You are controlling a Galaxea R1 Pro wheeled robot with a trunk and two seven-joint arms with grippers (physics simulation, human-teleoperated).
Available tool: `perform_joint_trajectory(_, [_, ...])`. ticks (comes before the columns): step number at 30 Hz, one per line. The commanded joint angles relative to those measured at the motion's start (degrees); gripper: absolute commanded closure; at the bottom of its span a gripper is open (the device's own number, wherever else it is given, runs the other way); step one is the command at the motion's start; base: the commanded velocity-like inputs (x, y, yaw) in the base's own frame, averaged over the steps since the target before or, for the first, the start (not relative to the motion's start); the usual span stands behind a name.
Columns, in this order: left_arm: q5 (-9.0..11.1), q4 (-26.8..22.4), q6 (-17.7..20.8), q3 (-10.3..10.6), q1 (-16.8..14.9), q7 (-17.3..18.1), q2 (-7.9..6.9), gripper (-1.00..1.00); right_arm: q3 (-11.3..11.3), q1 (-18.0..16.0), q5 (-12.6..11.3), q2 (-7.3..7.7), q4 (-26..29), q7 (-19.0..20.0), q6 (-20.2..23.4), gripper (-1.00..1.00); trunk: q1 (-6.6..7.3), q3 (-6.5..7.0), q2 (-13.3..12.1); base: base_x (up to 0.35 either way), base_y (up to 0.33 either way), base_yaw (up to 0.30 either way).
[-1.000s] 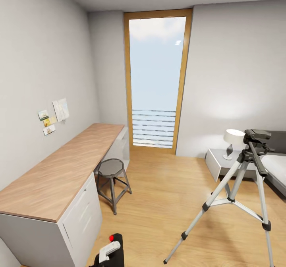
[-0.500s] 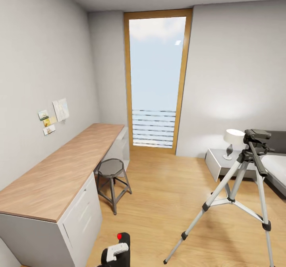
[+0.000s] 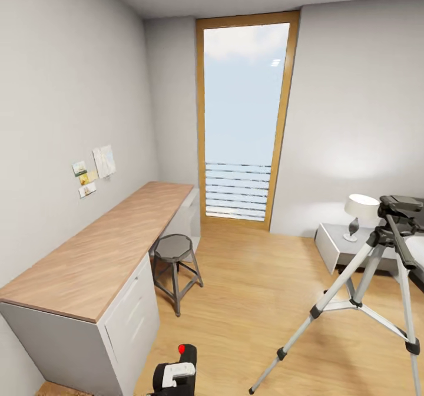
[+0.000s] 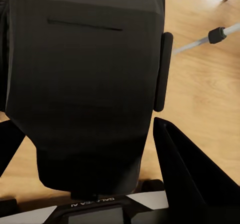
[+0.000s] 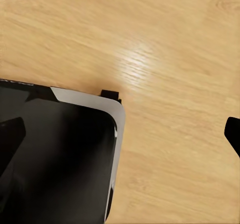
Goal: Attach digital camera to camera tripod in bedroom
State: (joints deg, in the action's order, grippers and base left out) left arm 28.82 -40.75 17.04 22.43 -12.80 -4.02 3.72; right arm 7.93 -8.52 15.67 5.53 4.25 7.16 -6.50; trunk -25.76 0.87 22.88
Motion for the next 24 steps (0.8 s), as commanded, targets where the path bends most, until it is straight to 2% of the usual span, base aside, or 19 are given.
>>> perform_joint_trajectory(1, [0.42, -0.15, 0.19, 0.22, -0.03, -0.37, -0.03, 1.00, 0.52, 0.00, 0.47, 0.01, -0.02, 0.23, -0.18, -1.00, -0.02, -0.02, 0.04, 0.000, 0.000, 0.252])
perform_joint_trajectory(6, [0.31, -0.49, 0.24, 0.29, -0.03, -0.33, -0.03, 1.00, 0.57, 0.00, 0.43, 0.01, -0.03, 0.21, -0.18, -1.00, -0.02, -0.02, 0.04, 0.000, 0.000, 0.260])
perform_joint_trajectory(10, [0.28, -0.78, 0.29, 0.32, -0.03, -0.21, 0.01, 1.00, 0.56, 0.00, 0.42, 0.01, -0.03, 0.16, -0.18, -1.00, -0.02, -0.02, 0.04, 0.063, 0.000, 0.101])
perform_joint_trajectory(24, [0.02, -0.42, 0.28, 0.33, -0.03, -0.24, 0.01, 1.00, 0.20, 0.00, 0.56, 0.09, -0.06, 0.13, -0.25, -1.00, -0.02, -0.02, 0.04, 0.274, 0.000, 0.015])
